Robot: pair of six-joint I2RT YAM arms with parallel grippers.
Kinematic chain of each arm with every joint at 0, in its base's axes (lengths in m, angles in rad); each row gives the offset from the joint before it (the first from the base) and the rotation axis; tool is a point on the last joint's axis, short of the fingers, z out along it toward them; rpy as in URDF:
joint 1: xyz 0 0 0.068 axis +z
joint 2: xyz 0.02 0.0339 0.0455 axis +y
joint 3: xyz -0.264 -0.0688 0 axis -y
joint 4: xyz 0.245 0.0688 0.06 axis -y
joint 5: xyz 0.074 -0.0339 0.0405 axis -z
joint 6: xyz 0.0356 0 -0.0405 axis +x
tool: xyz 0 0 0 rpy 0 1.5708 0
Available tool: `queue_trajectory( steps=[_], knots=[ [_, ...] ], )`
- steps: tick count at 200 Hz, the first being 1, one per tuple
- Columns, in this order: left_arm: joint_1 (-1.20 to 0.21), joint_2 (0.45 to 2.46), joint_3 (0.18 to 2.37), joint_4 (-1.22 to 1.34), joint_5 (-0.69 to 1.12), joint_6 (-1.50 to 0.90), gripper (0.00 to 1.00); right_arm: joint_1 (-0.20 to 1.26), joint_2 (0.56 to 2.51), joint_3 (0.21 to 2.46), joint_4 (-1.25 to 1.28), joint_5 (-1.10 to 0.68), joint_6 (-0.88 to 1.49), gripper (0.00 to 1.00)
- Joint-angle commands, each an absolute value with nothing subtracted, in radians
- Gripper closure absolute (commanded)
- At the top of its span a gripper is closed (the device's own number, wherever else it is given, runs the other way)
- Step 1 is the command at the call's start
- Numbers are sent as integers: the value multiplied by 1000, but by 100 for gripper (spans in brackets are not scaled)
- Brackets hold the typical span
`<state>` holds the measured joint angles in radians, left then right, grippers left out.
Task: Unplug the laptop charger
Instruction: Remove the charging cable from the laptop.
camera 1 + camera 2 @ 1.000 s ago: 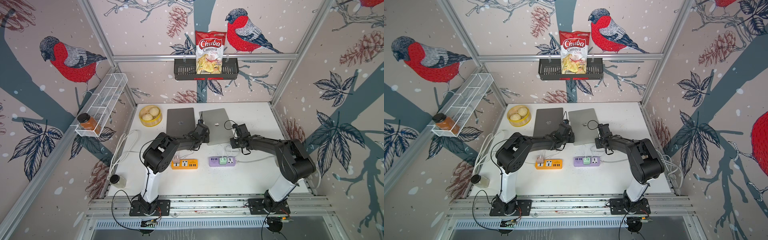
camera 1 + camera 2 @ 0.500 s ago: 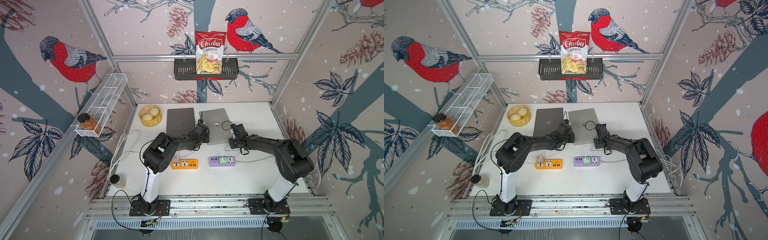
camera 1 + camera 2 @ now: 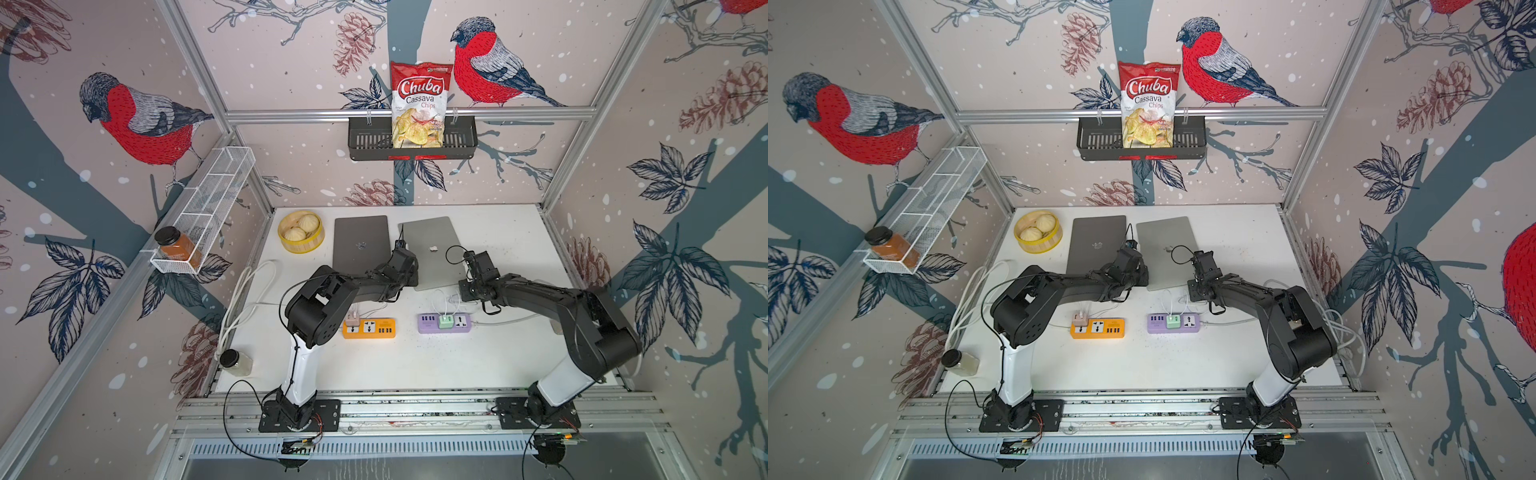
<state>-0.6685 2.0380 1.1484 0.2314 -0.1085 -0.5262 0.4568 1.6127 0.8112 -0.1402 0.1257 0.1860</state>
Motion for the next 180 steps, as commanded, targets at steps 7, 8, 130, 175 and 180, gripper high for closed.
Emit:
queue_trajectory(
  steps=[7,8,130,175,180],
  knots=[
    [-670,2031,1134,156,-100,-531,76,422,1569,795,-216,188,268,100],
    [-670,2032,1134,156,-100,-531,76,419,1568,795,-219,190,270,100],
    [-693,1881,1104,207,-55,-416,74,150,1675,819,-237,233,289,100],
    [-714,1775,1055,199,-64,-408,74,152,1651,800,-216,234,274,83],
    [-718,1764,1048,199,-64,-408,73,153,1641,798,-214,232,274,79]
  ],
)
